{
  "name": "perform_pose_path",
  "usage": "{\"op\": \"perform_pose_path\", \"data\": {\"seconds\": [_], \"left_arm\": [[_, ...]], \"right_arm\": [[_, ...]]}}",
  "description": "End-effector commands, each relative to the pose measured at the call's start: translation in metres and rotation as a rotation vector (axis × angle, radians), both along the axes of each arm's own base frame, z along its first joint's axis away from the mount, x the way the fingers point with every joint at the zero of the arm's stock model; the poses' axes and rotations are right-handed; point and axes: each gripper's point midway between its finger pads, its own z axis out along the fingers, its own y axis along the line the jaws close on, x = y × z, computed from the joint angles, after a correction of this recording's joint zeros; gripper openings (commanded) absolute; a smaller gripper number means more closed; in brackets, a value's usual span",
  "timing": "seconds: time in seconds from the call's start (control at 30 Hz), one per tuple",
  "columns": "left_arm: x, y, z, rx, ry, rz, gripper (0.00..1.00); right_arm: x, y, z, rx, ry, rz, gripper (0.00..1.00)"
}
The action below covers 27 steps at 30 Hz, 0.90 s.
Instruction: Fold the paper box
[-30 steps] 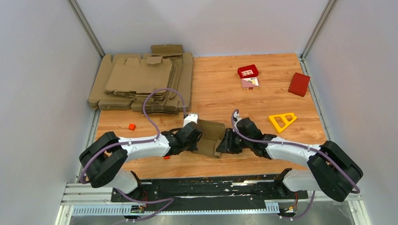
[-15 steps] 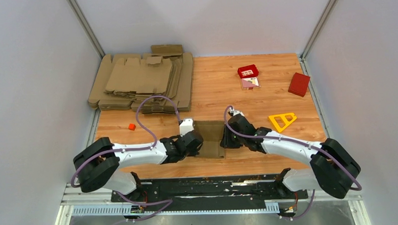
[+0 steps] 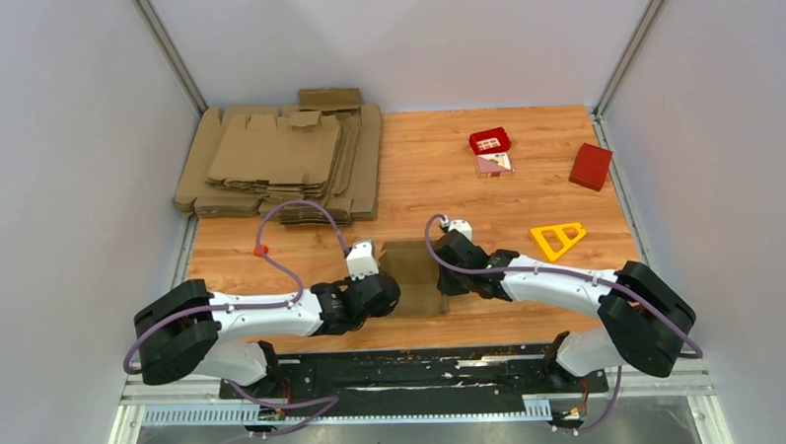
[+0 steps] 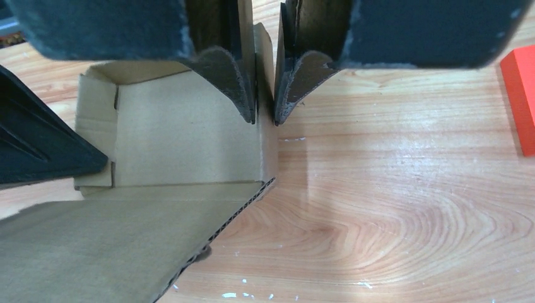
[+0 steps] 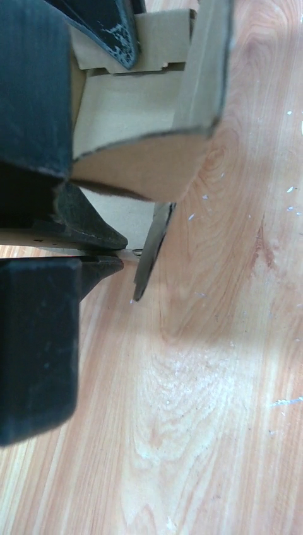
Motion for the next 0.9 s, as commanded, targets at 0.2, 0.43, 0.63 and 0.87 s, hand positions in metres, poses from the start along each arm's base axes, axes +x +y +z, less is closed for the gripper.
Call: {"op": "perform_pose_path", "data": {"seconds": [0.2, 0.43, 0.63, 0.87], "left_arm": [[0.001, 0.017, 0.029, 0.017, -0.095, -0.057, 0.56], [-0.006, 0.029, 0.049, 0.012, -0.206, -0.285, 0.72], [0.007, 0.035, 0.088, -0.054, -0.398, -0.381, 0.79], [0.023, 0.019, 0.098, -0.109, -0.404, -0.420, 0.82]], "right_arm": [[0.021, -0.015, 0.023, -0.132, -0.142, 0.056, 0.00], [0.019, -0.009, 0.021, -0.136, -0.140, 0.138, 0.01], [0.016, -0.002, 0.017, -0.114, -0.144, 0.196, 0.01], [0.015, 0.003, 0.016, -0.091, -0.148, 0.220, 0.02]]}}
